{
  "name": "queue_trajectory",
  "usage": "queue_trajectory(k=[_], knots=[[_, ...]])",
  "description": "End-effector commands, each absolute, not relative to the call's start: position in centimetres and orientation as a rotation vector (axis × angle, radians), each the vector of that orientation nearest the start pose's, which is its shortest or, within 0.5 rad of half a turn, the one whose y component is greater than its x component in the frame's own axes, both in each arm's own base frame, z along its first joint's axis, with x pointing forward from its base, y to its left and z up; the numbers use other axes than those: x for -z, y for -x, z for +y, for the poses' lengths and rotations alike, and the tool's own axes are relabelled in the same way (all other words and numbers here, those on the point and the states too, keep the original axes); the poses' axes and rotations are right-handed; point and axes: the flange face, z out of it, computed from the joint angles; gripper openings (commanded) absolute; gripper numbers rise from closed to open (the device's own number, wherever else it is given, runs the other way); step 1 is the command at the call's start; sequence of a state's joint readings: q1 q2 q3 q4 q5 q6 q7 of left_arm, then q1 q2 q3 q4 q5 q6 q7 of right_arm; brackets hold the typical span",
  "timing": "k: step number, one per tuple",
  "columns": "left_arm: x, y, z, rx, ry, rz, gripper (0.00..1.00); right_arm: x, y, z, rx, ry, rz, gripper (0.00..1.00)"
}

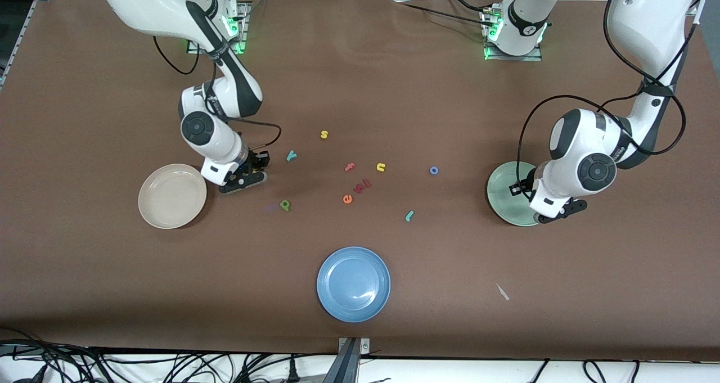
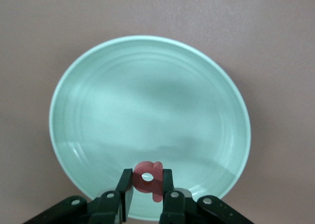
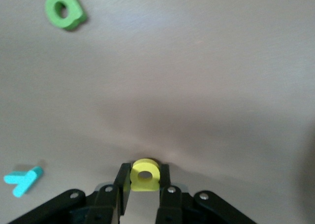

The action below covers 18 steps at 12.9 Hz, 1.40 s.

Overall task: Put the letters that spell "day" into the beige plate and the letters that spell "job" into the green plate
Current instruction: 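Release the pink letter while the right gripper drops yellow letter on beige plate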

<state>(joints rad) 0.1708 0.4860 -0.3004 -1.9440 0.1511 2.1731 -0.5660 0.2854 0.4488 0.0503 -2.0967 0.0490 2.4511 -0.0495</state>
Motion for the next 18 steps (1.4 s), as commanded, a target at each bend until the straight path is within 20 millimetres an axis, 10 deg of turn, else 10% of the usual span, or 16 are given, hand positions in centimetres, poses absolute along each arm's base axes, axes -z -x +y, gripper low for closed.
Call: queue_trajectory(k=[1, 8, 9, 10, 11, 13, 18], knots=[[-21.1, -57.2, -6.5, -0.289, 3.040, -0.472, 0.04, -24.0, -57.9, 14.5, -0.213, 3.077, -0.575, 0.09], [-18.7, -56.1, -6.5, -0.312, 3.031, -0.419, 0.08, -22.1, -61.4, 3.1, -0.216, 3.081, -0.655, 0.11], [-18.7, -56.1, -6.5, -0.312, 3.031, -0.421, 0.08, -21.9, -61.8, 2.2, -0.212, 3.072, -0.683, 0.31], [-18.5, -56.1, -6.5, -0.317, 3.031, -0.421, 0.13, -21.9, -62.2, 2.0, -0.208, 3.075, -0.660, 0.78], [-18.4, -56.1, -6.5, -0.319, 3.031, -0.422, 0.18, -21.8, -62.2, 2.3, -0.211, 3.071, -0.661, 1.00], [-18.5, -56.2, -6.6, -0.319, 3.030, -0.422, 0.95, -22.0, -62.0, 3.6, -0.216, 3.068, -0.646, 1.00], [-22.1, -57.0, -8.2, -0.282, 3.029, -0.424, 1.00, -23.1, -60.4, 11.4, -0.264, 3.100, -0.177, 1.00]])
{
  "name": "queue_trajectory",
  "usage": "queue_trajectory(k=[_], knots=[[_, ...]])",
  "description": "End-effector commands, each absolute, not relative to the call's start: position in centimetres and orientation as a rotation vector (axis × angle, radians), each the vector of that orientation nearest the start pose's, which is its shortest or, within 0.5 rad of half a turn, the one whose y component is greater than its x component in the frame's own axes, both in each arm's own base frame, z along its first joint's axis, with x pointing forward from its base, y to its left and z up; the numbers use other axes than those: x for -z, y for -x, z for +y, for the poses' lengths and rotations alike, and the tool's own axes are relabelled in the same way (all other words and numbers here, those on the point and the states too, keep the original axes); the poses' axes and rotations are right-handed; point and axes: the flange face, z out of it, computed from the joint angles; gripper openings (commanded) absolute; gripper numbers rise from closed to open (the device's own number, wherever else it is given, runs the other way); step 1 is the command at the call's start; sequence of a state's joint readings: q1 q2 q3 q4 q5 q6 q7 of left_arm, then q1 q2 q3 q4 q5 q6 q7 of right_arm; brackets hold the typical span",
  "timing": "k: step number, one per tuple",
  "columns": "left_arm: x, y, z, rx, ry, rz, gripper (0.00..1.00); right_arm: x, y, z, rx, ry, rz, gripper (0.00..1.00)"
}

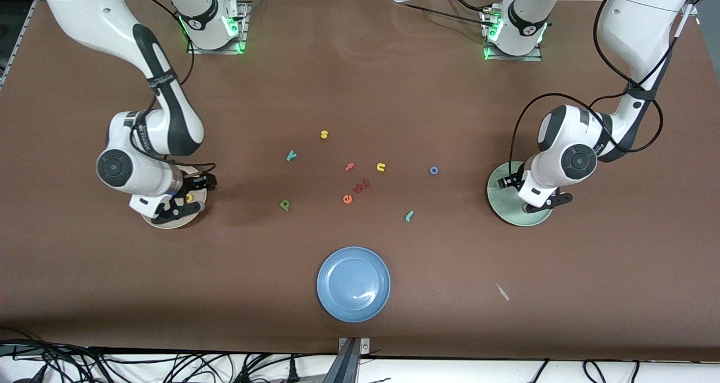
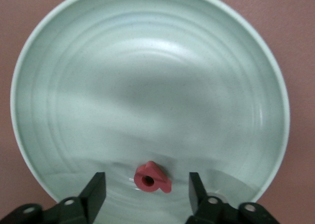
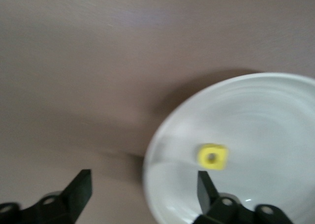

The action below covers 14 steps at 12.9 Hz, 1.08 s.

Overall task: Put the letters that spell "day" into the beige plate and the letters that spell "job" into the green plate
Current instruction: 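Release the pink letter while the right gripper drops yellow letter on beige plate, then grasp the blue o with the left gripper while the right gripper grasps cyan y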

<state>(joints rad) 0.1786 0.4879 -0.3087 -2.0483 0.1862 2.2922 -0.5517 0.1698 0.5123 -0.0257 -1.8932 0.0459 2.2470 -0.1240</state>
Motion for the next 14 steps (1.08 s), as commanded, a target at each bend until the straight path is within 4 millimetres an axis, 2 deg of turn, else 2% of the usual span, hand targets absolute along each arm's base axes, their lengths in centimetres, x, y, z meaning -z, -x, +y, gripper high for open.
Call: queue_trajectory(k=[1, 2, 4, 5, 8, 10, 11, 12, 14], knots=[[-23.5, -57.0, -9.5, -0.274, 3.029, -0.432, 1.00, -23.3, -59.7, 13.8, -0.271, 3.101, -0.020, 1.00], [-24.4, -56.6, -11.4, -0.263, 3.018, -0.495, 1.00, -23.6, -58.8, 16.1, -0.275, 3.094, 0.094, 1.00], [-25.1, -56.0, -15.6, -0.247, 3.012, -0.602, 1.00, -24.1, -57.4, 20.3, -0.283, 3.069, 0.341, 1.00], [-25.6, -55.9, -17.0, -0.237, 3.019, -0.625, 1.00, -24.1, -56.8, 21.9, -0.289, 3.051, 0.461, 1.00], [-26.0, -54.3, -23.0, -0.228, 3.056, -0.681, 1.00, -23.7, -54.2, 25.6, -0.288, 2.974, 0.813, 1.00], [-25.5, -53.2, -26.6, -0.207, 3.080, -0.741, 0.97, -23.0, -51.9, 26.7, -0.257, 2.901, 1.027, 1.00], [-24.6, -52.7, -27.9, -0.213, 3.089, -0.767, 0.95, -22.3, -51.2, 26.7, -0.225, 2.872, 1.072, 1.00], [-23.6, -52.7, -28.2, -0.215, 3.098, -0.810, 0.89, -21.7, -50.4, 26.8, -0.205, 2.851, 1.091, 1.00], [-21.8, -52.3, -28.9, -0.223, 3.120, -0.811, 0.68, -20.7, -48.7, 26.9, -0.190, 2.840, 1.127, 1.00]])
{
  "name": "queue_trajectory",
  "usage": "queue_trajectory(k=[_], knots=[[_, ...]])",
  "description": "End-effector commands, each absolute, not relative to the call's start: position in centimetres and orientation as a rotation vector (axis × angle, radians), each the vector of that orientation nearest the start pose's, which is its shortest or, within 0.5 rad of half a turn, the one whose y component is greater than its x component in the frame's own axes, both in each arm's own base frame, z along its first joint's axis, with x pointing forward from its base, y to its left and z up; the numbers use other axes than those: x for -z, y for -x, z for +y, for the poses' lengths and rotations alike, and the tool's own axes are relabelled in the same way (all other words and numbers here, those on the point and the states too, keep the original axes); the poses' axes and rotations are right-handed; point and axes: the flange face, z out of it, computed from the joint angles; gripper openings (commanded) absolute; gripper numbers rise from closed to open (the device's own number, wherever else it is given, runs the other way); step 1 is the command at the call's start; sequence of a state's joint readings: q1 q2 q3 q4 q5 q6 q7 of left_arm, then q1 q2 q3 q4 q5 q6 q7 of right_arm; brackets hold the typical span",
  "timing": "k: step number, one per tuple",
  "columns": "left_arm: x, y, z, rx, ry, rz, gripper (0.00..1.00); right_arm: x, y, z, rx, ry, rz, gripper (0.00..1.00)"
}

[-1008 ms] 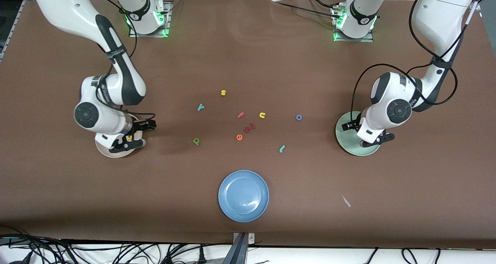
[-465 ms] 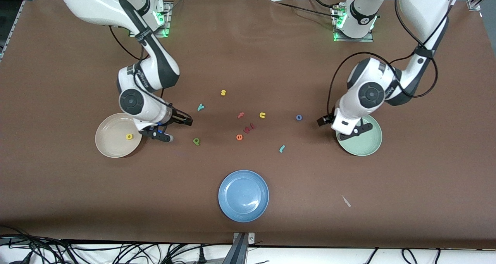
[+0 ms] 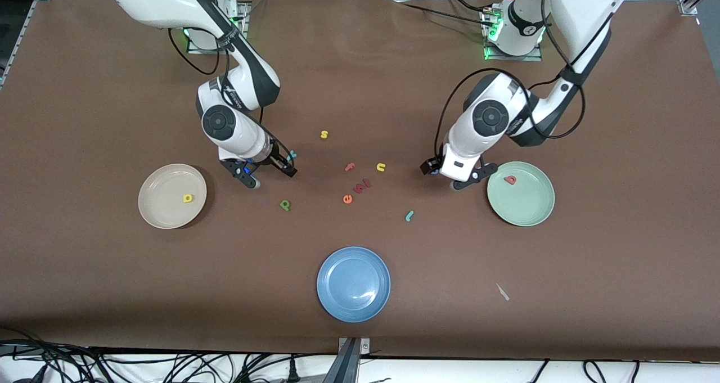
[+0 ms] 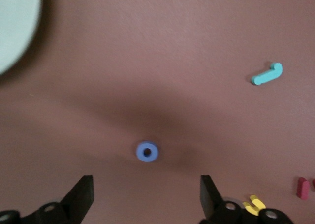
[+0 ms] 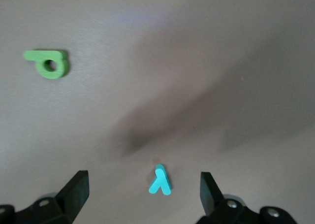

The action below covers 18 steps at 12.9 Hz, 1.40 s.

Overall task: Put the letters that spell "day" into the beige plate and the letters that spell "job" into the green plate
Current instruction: 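Grasp the blue o with the left gripper while the right gripper grasps cyan y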

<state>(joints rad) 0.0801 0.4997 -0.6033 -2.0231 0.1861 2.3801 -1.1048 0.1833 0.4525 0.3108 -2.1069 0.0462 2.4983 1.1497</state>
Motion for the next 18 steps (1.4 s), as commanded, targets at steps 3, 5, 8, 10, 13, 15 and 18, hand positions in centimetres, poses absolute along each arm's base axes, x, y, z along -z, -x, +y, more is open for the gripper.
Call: queue_trajectory(k=[3, 5, 8, 10, 13, 15, 18], knots=[[-20.4, -52.1, -28.7, -0.220, 3.116, -0.769, 0.59, -20.7, -47.3, 26.2, -0.163, 2.837, 1.133, 1.00], [-19.4, -51.8, -28.7, -0.229, 3.109, -0.742, 0.56, -20.3, -46.6, 27.8, -0.150, 2.832, 1.118, 1.00], [-18.1, -51.6, -28.5, -0.228, 3.097, -0.711, 0.54, -19.3, -46.2, 29.5, -0.129, 2.817, 1.111, 1.00], [-17.3, -51.3, -28.6, -0.201, 3.071, -0.710, 0.48, -19.0, -46.4, 29.0, -0.126, 2.821, 1.118, 0.99], [-17.0, -51.4, -28.7, -0.171, 3.064, -0.716, 0.45, -17.7, -46.8, 28.4, -0.117, 2.843, 1.107, 0.95], [-17.0, -51.4, -28.8, -0.164, 3.074, -0.720, 0.27, -17.4, -46.7, 28.4, -0.122, 2.843, 1.111, 0.91], [-17.3, -51.6, -28.7, -0.157, 3.077, -0.726, 0.07, -16.9, -46.6, 28.5, -0.127, 2.846, 1.104, 0.83]])
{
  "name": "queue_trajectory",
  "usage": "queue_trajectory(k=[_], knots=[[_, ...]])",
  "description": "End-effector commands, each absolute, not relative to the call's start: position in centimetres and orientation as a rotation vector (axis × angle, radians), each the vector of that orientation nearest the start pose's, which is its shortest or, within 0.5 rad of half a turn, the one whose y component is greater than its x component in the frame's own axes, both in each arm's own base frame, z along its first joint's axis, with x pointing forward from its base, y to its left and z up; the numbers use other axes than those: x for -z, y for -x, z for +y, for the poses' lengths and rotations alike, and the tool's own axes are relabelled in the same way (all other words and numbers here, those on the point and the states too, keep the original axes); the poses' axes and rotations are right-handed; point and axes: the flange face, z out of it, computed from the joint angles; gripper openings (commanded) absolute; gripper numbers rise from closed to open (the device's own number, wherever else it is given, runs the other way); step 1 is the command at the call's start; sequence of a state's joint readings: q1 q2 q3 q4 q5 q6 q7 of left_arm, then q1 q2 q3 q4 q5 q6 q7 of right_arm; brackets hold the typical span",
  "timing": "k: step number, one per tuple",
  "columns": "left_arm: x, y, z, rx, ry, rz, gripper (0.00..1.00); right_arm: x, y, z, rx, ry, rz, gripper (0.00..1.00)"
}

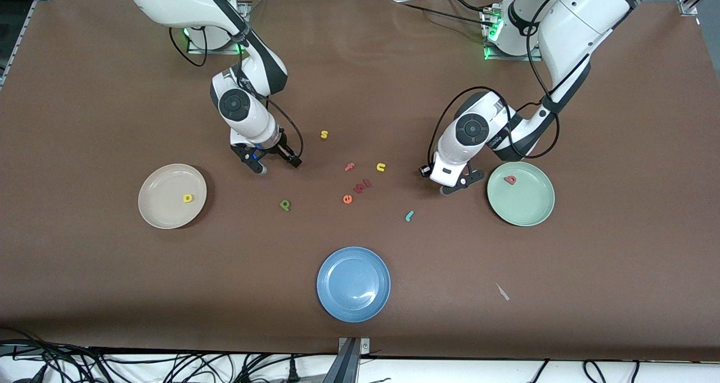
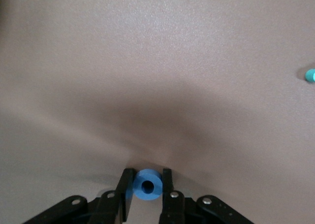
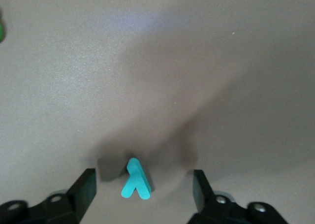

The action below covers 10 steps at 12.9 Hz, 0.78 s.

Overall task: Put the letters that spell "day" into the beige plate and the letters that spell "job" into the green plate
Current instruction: 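Grasp the blue o with the left gripper while the right gripper grasps cyan y, then carry the blue o to the green plate while the right gripper carries cyan y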

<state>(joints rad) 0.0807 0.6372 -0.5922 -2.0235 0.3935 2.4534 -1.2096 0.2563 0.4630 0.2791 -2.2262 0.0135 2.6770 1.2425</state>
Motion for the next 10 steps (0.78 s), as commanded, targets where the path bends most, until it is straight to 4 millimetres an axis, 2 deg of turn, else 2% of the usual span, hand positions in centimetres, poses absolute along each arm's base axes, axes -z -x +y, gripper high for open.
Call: queue_trajectory(k=[1, 4, 6, 9, 10], knots=[[-17.6, -51.9, -28.5, -0.150, 3.074, -0.729, 0.06, -16.8, -46.5, 28.7, -0.126, 2.853, 1.093, 0.77], [-21.4, -53.0, -27.5, -0.082, 3.028, -0.710, 0.05, -16.9, -46.6, 28.8, -0.119, 2.855, 1.085, 0.57], [-23.9, -54.6, -27.2, -0.095, 2.961, -0.712, 0.05, -16.8, -46.7, 28.8, -0.121, 2.853, 1.088, 0.47], [-27.7, -57.3, -26.1, -0.172, 2.917, -0.629, 0.04, -16.6, -46.7, 28.8, -0.127, 2.855, 1.090, 0.41], [-29.0, -58.4, -25.1, -0.198, 2.921, -0.596, 0.04, -16.6, -46.7, 28.8, -0.125, 2.854, 1.089, 0.38]])
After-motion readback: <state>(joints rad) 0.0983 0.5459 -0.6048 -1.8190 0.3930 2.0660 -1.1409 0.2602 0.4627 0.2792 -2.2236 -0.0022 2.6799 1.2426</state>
